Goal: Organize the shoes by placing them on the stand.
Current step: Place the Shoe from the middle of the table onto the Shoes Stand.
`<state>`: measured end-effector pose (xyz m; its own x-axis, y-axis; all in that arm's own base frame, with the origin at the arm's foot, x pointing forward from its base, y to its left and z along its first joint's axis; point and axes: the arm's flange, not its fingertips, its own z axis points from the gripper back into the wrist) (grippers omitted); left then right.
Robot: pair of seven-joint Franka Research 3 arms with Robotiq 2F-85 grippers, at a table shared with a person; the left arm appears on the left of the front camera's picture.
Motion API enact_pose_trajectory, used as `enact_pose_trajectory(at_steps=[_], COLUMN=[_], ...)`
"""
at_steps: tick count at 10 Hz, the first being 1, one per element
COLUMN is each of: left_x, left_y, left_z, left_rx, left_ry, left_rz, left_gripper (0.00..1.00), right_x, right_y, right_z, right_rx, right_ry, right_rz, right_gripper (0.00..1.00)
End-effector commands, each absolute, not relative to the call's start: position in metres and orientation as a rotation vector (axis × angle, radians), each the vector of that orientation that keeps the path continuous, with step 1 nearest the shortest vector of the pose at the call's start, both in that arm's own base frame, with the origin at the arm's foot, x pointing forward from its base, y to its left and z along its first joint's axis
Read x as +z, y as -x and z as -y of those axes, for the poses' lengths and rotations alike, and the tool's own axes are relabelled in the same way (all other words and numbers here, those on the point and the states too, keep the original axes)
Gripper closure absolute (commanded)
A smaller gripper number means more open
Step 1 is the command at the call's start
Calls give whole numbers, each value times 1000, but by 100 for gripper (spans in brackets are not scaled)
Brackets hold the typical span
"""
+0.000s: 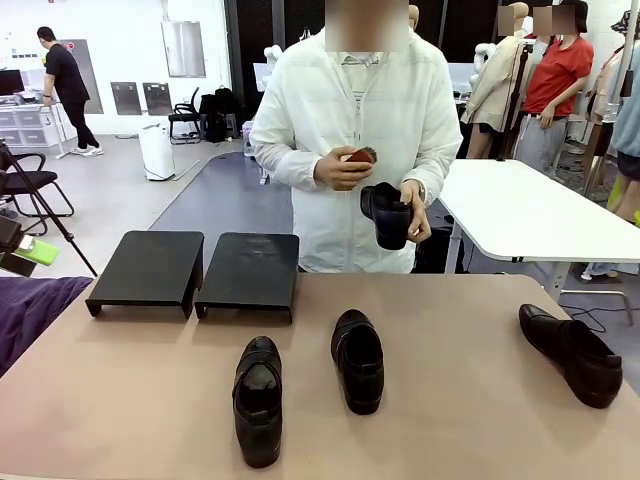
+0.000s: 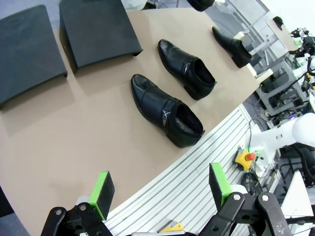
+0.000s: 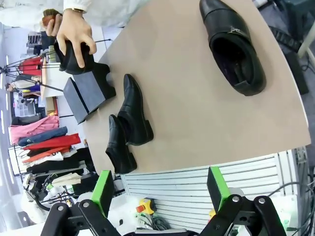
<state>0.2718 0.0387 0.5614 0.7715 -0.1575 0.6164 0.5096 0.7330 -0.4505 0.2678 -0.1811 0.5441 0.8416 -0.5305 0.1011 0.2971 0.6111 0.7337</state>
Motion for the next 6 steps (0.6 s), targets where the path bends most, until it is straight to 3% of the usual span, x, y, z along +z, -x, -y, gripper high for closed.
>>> enact_pose_trajectory(at_steps=[1, 3, 5, 6], left_x=[562, 578, 600, 593], left_y=[-273, -279, -306, -313], left_z=[-39, 2, 128, 204], left_rx=[-406, -413, -411, -243], left_ry=[673, 589, 454, 379], left_rz=[595, 534, 309, 128], left_gripper=[0, 0, 0, 0], right_x=[546, 546, 546, 546], right_y=[-270, -270, -270, -270], right_z=[184, 184, 184, 184], right_rx=[-465, -465, -465, -465], right_ry=[-784, -784, -784, -784], right_rz=[333, 333, 333, 333], right_gripper=[0, 0, 0, 0])
